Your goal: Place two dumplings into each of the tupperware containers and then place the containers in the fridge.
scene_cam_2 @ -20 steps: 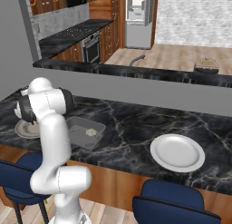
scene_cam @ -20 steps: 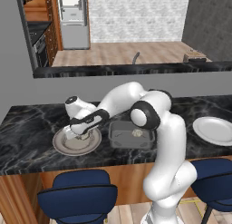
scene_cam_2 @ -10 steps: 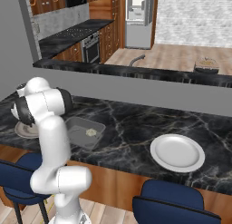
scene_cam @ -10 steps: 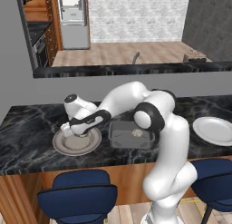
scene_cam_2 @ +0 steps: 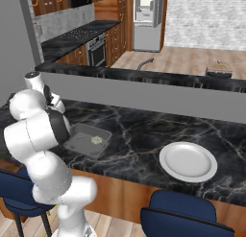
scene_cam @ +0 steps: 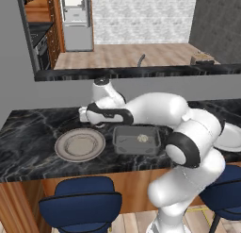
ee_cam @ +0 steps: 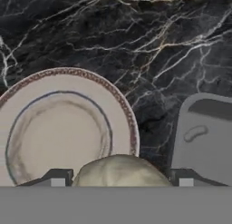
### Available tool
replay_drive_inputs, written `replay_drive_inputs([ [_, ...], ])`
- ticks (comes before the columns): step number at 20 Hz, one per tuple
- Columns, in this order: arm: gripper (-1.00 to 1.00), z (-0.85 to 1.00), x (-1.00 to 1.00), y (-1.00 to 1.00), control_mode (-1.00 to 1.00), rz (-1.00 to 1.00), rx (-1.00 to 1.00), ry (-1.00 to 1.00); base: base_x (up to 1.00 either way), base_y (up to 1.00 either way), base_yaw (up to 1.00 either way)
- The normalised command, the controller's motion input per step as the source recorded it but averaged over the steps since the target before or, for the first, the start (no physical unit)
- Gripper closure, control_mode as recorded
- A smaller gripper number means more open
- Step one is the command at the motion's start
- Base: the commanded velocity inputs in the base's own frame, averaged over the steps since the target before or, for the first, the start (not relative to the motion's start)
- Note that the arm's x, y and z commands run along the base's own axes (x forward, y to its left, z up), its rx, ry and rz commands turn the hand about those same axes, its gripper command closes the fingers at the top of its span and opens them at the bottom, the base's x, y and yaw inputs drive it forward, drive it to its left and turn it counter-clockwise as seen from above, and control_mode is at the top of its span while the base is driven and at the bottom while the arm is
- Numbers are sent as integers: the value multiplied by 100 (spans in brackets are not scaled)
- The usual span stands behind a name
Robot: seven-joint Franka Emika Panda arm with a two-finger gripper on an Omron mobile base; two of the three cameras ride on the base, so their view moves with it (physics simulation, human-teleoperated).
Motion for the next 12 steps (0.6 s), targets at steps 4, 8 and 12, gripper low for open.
replay_drive_inputs([
  [4, 100, 79, -58, -100, -100, -17, 20, 0, 0, 0, 0],
  [8, 100, 43, -73, -100, -100, -16, 10, 0, 0, 0, 0],
  [12, 100, 4, -62, -100, -100, -15, 1, 2, 0, 0, 0],
])
